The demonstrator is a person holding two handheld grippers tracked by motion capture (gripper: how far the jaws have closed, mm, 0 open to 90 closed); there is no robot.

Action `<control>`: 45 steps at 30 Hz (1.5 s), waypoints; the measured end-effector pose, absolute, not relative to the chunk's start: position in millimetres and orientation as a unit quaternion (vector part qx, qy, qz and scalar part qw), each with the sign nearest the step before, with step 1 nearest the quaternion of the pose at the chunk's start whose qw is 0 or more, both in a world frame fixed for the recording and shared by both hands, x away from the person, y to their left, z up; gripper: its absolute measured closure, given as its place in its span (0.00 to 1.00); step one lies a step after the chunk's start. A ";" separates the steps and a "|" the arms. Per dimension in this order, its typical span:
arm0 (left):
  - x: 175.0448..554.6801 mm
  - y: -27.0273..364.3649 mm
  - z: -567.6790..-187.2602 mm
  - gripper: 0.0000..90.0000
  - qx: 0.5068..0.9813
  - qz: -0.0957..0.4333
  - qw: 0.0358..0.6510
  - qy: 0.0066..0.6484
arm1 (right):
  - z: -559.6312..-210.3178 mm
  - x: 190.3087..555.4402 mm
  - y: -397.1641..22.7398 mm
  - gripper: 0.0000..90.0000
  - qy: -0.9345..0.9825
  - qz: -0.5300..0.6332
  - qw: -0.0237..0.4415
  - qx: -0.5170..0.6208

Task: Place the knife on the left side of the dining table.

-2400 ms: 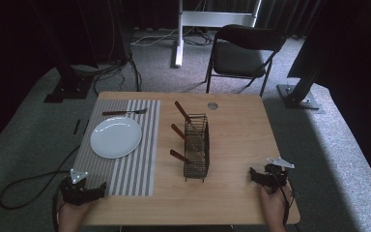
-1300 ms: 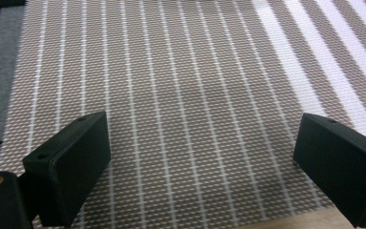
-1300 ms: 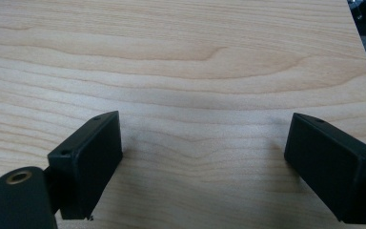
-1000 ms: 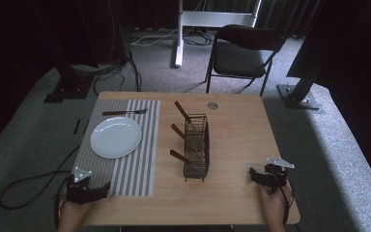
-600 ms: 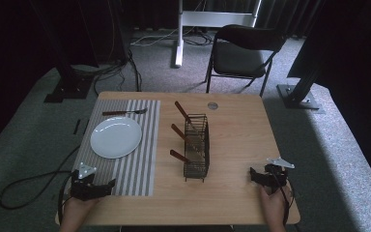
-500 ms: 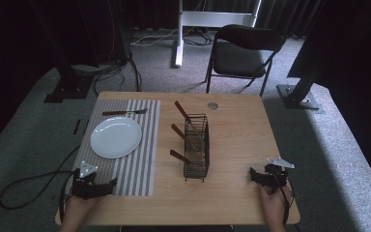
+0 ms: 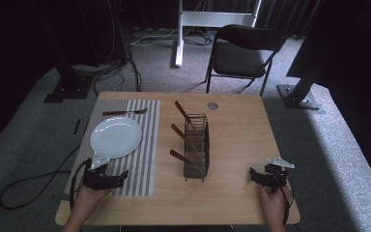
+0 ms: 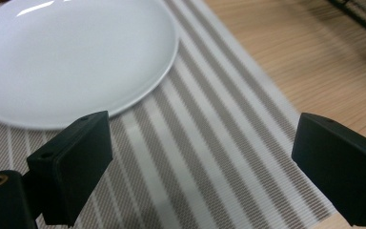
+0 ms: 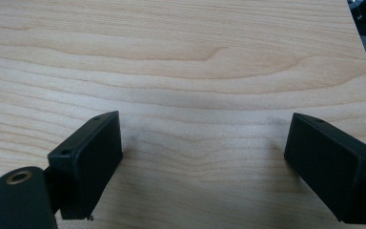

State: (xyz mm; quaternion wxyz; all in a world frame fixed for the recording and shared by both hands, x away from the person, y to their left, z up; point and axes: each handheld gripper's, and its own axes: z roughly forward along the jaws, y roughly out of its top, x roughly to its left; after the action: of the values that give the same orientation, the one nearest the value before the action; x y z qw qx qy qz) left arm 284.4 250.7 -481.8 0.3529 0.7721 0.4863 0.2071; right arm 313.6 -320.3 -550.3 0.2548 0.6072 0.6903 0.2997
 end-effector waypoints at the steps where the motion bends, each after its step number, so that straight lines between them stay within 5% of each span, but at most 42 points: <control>1: 286.8 246.1 -478.3 0.07 0.774 0.207 0.357 0.481 | -550.3 313.6 -320.3 0.13 0.690 0.300 0.255 0.607; 45: 335.7 169.4 -410.3 0.07 0.794 0.190 0.427 0.388 | -550.4 313.6 -320.4 0.13 0.691 0.300 0.255 0.607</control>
State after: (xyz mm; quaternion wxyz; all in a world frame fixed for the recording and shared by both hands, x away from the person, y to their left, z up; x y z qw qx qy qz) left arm 335.7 169.4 -410.3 0.4271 0.7942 0.3881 0.1905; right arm 313.6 -320.4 -550.4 0.2550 0.6068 0.6906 0.2998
